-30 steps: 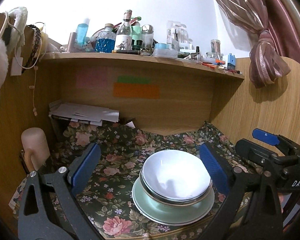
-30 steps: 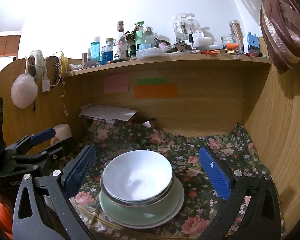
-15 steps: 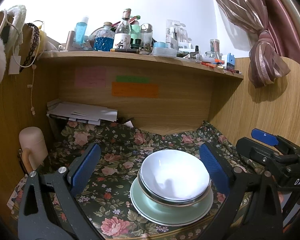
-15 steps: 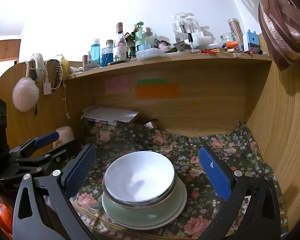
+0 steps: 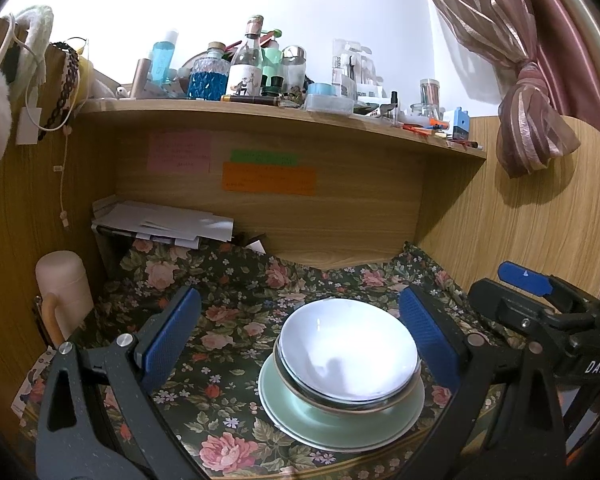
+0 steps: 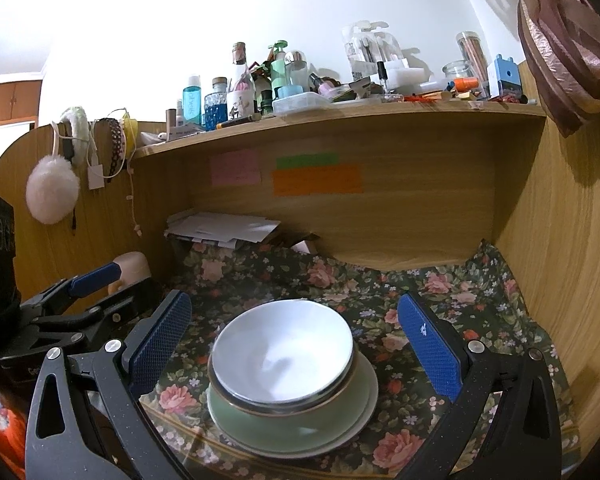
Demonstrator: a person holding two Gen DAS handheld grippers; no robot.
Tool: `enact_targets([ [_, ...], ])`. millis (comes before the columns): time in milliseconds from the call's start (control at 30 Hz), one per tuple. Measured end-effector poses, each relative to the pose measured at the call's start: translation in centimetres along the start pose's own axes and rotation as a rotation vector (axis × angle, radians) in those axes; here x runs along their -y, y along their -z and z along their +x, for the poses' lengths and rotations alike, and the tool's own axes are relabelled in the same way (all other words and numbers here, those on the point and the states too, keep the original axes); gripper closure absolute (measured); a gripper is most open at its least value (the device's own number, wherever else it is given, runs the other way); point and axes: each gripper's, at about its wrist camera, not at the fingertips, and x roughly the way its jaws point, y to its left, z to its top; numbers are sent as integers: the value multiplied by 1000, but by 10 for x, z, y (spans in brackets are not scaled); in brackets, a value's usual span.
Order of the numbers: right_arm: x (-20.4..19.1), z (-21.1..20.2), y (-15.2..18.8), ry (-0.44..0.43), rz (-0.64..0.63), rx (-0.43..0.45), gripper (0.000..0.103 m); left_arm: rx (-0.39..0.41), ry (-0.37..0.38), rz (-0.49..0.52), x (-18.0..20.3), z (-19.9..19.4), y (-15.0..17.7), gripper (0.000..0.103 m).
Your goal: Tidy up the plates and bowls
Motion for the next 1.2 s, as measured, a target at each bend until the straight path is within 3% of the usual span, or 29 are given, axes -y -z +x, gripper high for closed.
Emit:
enact_targets([
  [700,-3,4,1,-2,6,-8,0,-20,4,-66,0,5,0,2],
  [1200,-6,5,0,4,14,-5,0,-30,24,-58,1,8,0,2],
])
